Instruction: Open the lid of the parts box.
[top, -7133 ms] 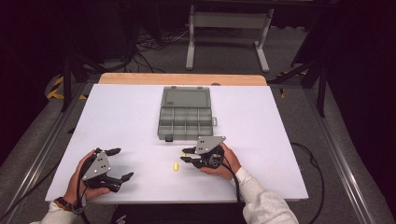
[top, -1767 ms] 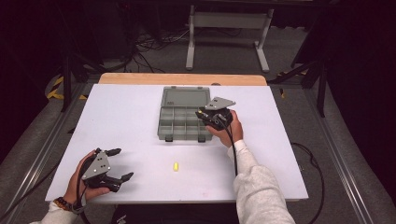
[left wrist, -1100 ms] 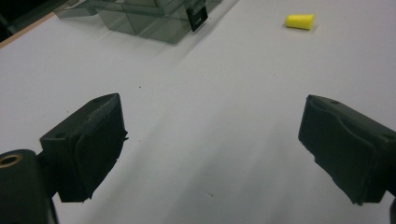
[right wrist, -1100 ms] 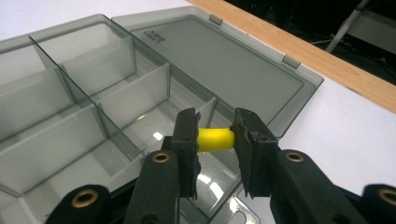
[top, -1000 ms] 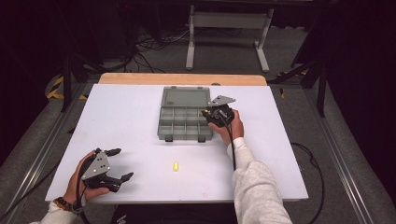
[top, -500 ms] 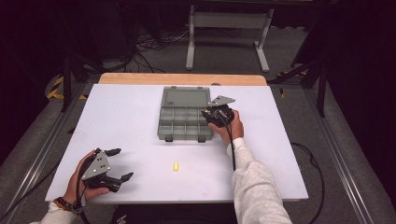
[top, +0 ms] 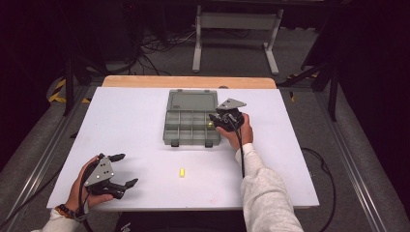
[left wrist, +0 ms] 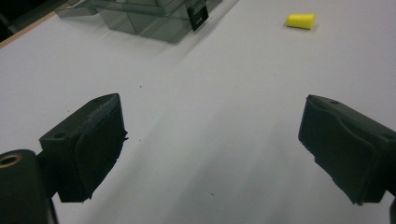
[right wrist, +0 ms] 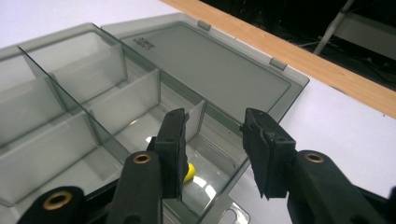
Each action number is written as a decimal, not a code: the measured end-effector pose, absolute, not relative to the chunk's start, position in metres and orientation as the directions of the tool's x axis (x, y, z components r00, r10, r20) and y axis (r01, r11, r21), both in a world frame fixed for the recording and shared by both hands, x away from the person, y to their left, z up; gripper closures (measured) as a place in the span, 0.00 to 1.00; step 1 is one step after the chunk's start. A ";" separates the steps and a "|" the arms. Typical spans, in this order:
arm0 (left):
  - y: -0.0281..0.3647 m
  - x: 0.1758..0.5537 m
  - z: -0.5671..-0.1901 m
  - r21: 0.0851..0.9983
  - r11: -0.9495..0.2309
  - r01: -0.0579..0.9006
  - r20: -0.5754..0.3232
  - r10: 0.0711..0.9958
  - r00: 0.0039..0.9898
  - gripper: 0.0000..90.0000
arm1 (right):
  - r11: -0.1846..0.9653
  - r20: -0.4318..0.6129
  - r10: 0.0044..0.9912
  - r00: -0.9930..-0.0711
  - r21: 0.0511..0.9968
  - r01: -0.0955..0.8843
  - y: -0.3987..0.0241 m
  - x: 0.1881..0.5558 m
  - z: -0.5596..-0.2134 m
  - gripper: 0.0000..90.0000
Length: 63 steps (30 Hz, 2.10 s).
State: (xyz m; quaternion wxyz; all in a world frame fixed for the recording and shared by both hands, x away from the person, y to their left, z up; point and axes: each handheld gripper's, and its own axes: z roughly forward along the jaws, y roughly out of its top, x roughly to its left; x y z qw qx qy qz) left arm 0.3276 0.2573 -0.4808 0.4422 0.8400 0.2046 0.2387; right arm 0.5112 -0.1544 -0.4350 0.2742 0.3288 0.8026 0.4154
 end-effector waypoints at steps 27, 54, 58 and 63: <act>0.256 0.327 -0.481 0.837 -0.530 0.135 0.223 0.557 0.800 0.09 | 0.406 -0.197 0.683 -0.703 0.903 0.142 -0.160 0.454 -0.423 0.53; 0.257 0.326 -0.479 0.838 -0.531 0.124 0.234 0.556 0.797 0.09 | 0.495 -0.229 0.486 -0.843 0.867 0.050 -0.128 0.394 -0.441 0.33; 0.258 0.326 -0.479 0.839 -0.530 0.124 0.234 0.557 0.797 0.09 | 0.515 -0.231 0.445 -0.865 0.856 0.037 -0.120 0.389 -0.445 0.31; 0.258 0.326 -0.479 0.838 -0.531 0.124 0.235 0.557 0.796 0.09 | 0.543 -0.219 0.401 -0.889 0.839 0.039 -0.110 0.385 -0.450 0.27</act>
